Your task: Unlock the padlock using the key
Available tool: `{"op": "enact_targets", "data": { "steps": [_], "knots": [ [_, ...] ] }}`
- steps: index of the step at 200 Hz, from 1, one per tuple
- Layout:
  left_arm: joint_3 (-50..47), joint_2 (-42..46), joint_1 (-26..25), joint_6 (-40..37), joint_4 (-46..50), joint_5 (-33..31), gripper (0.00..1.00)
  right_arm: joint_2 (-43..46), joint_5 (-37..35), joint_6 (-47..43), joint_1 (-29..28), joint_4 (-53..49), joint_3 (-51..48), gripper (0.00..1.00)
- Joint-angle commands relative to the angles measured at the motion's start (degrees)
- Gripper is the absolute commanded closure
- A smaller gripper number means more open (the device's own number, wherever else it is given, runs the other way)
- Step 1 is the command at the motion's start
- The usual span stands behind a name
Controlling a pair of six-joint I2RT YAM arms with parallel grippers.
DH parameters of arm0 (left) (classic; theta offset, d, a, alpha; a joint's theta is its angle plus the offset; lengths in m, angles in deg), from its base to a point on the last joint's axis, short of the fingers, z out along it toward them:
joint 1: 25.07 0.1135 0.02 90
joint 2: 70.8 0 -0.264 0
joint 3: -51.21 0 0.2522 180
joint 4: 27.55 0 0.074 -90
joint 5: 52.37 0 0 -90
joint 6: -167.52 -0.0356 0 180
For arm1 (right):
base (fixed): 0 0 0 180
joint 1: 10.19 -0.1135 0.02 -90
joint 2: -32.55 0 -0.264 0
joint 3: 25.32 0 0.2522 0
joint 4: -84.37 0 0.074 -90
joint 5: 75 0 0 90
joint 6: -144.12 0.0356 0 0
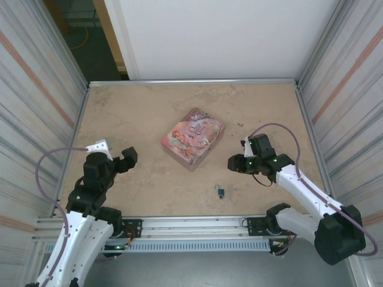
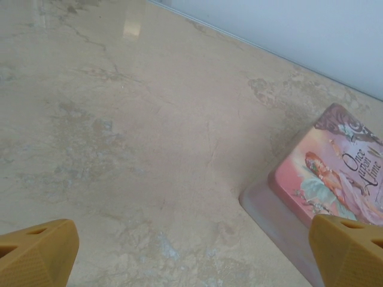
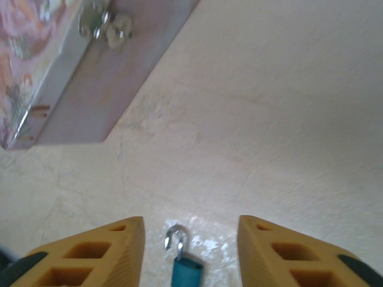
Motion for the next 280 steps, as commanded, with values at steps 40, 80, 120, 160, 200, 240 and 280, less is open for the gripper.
{"op": "enact_targets", "data": {
  "steps": [40,80,120,160,200,240,280],
  "knots": [
    [4.64,-1.41,0.66,-2.43,0.47,-2.75,0.01,7.02,-9.07,-5.53,5.65,-0.41,2.62,0.35],
    [5.21,-1.0,0.75,-3.07,1.42,-4.59,0.01,8.74,-12.82,-9.64,10.16,0.08,3.34,0.18],
    [4.88,-0.67,0.93,-3.49,1.77,-7.04,0.01,10.87,-15.44,-13.55,15.04,0.89,2.92,0.0],
    [5.51,-0.96,0.93,-5.5,2.44,-8.98,0.01,13.72,-17.15,-15.22,19.95,5.89,-0.14,0.01],
    [6.23,-0.81,0.93,-8.23,3.64,-12.38,0.01,16.92,-19.15,-18.32,23.56,15.67,-6.74,0.01],
    [5.45,-0.15,0.93,-12.69,2.31,-15.13,0.01,16.36,-21.49,-18.96,24.65,24.42,-12.44,0.01],
    [3.66,1.23,1.01,-16.05,-0.82,-17.07,0.01,12.7,-21.77,-16.48,24.76,35.18,-17.46,0.01]
  ]
}}
